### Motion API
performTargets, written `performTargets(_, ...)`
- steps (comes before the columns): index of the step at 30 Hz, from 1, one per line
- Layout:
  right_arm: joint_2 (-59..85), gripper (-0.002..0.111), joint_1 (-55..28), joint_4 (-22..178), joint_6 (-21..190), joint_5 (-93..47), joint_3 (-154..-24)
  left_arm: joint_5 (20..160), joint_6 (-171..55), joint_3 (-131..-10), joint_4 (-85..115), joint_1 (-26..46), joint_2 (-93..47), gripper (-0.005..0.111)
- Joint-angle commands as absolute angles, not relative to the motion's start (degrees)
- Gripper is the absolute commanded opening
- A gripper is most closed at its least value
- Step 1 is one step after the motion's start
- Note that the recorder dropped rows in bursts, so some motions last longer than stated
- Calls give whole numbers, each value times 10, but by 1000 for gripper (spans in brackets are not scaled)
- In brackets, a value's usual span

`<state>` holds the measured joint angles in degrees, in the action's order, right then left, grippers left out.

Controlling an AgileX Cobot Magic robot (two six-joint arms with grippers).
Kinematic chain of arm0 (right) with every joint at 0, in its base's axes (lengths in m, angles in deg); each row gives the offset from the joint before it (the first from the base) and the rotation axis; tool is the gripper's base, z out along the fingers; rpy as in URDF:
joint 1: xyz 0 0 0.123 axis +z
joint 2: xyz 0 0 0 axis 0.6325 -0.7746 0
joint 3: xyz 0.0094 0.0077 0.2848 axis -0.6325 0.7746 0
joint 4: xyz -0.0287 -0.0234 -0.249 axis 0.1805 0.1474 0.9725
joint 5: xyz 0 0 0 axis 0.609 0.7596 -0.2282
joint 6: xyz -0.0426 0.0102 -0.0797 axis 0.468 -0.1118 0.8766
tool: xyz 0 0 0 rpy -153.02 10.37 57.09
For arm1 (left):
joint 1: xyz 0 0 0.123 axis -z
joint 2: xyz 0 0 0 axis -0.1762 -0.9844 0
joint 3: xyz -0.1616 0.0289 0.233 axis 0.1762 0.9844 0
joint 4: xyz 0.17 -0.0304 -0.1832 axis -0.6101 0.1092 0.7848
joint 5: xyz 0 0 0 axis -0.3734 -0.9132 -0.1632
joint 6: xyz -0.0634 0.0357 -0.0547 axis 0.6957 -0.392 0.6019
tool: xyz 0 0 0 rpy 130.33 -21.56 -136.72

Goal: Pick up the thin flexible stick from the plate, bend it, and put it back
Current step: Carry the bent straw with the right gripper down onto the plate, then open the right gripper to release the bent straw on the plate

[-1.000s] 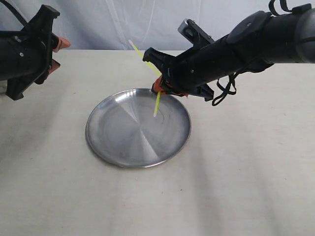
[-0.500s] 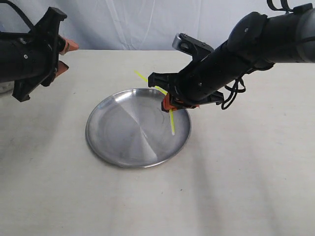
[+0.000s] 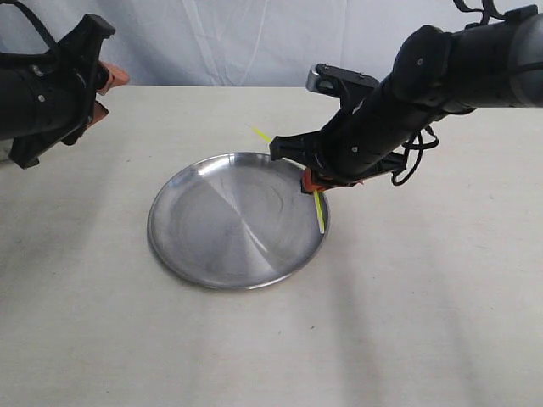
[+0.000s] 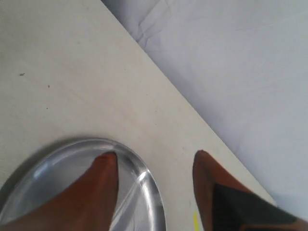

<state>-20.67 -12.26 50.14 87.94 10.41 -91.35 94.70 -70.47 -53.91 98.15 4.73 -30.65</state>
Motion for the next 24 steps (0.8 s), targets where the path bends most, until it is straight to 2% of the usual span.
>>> performTargets(1, -225, -1, -122, 509, 878, 113, -944, 935, -708, -537, 967, 48, -303, 47)
performTargets(5, -251, 0, -114, 506, 878, 138, -970, 928, -708, -537, 953, 48, -303, 47)
performTargets(7, -265, 8, -107, 505, 878, 142, -980, 927, -708, -537, 951, 48, -303, 47)
performTargets(10, -279, 30, -103, 495, 878, 142, -993, 927, -712, -537, 951, 48, -303, 47)
performTargets(12, -287, 40, -102, 493, 878, 142, -1001, 927, -720, -537, 951, 48, -303, 47)
performTargets(17, -291, 45, -99, 492, 878, 146, -1014, 930, -723, -537, 935, 48, -303, 47)
performTargets(20, -278, 41, -104, 511, 878, 157, -1022, 922, -723, -537, 911, 45, -303, 47)
performTargets(22, -259, 27, -107, 533, 878, 169, -1023, 894, -723, -537, 902, 31, -303, 47)
performTargets(24, -233, 3, -107, 568, 877, 178, -1023, 861, -723, -537, 892, 13, -303, 39)
